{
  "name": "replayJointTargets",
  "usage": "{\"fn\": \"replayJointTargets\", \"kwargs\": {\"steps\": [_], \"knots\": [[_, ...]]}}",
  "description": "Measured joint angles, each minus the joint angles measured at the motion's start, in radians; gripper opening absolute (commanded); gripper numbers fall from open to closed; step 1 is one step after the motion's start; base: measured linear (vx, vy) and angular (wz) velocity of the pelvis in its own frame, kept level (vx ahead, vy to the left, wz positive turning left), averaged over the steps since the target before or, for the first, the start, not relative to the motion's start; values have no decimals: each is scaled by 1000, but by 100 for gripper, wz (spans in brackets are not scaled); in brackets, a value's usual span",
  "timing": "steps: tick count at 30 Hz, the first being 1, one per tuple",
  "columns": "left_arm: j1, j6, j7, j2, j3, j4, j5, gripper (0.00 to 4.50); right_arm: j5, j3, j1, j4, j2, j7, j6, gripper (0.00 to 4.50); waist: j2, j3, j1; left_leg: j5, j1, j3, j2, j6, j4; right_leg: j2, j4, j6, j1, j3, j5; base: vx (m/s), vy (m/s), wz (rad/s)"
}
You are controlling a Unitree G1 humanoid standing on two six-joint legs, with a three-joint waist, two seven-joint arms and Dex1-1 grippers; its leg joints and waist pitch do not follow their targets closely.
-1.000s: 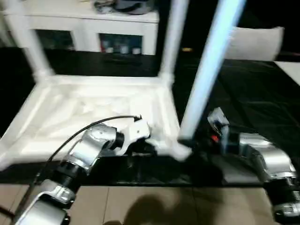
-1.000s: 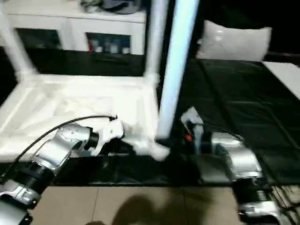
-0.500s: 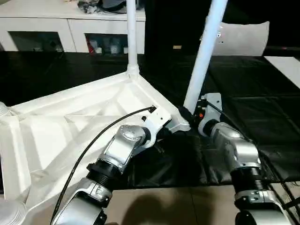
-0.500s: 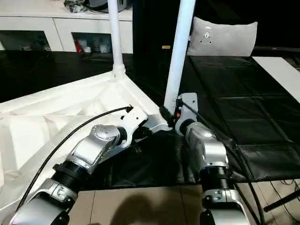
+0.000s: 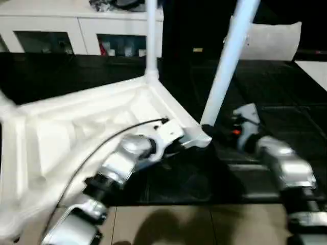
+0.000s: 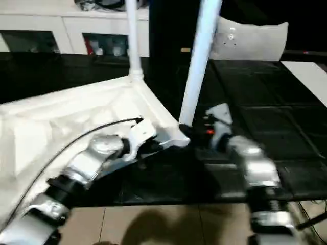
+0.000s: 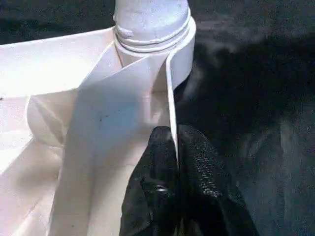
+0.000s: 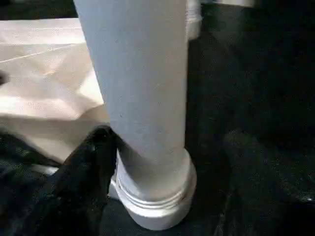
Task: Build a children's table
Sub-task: Rotate leg to tighten
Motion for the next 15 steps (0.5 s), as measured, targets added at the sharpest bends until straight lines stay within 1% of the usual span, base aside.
{"fn": "replayJointTargets", "kwargs": {"steps": [2, 4, 6, 7, 9, 10, 11, 14, 15], "knots": [[2, -55, -83, 46, -17, 0, -11, 0, 8, 26, 24, -15, -67, 113, -17, 399, 0, 0, 8, -1, 0, 0, 0, 1, 1, 0, 0, 0, 1, 0, 0, 0, 0, 0], [3, -84, -135, 80, -25, 0, -17, 0, 11, 36, 28, -16, -99, 184, -26, 399, 0, 0, 10, -1, 0, 0, 0, 1, 2, 0, 0, 0, 1, 0, 0, 0, 0, 0], [4, -116, -184, 108, -33, 0, -23, 0, 16, 53, 28, -19, -121, 253, -29, 374, 0, 0, 13, -1, 0, 0, 0, 1, 2, 0, 0, -1, 1, 0, 0, 0, 0, 0], [4, -137, -217, 124, -40, 0, -26, 0, 20, 65, 28, -20, -136, 294, -29, 366, 0, 0, 16, -1, 0, 0, 0, 1, 3, 0, 0, -1, 1, 0, 0, 0, 0, 0], [4, -179, -286, 154, -50, 0, -36, 0, 35, 83, 29, -21, -164, 378, -36, 366, 0, 0, 27, -1, 0, 0, 1, 1, 3, 0, 1, -1, 1, 0, 0, 0, 0, 0], [5, -192, -312, 165, -56, 0, -41, 0, 38, 90, 29, -24, -171, 403, -37, 363, 0, 0, 32, -1, 0, 0, 1, 1, 4, 0, 1, -1, 2, 0, 0, 0, 0, 0], [5, -207, -340, 173, -60, 0, -44, 0, 41, 99, 29, -27, -173, 430, -37, 342, -1, 0, 37, -1, 0, 0, 1, 1, 4, 0, 1, -1, 2, 0, 0, 0, 0, 0], [5, -232, -411, 191, -74, -3, -61, 0, 45, 148, 32, -36, -174, 498, -47, 324, -1, 0, 43, -2, 0, 0, 1, 2, 7, 0, 1, -1, 3, 0, 1, 0, 0, 0], [5, -233, -420, 192, -77, -5, -63, 0, 45, 157, 34, -37, -173, 508, -49, 312, -1, 0, 46, -2, 0, 0, 1, 2, 7, -1, 1, -2, 3, 0, 1, 0, 0, 0]]}}
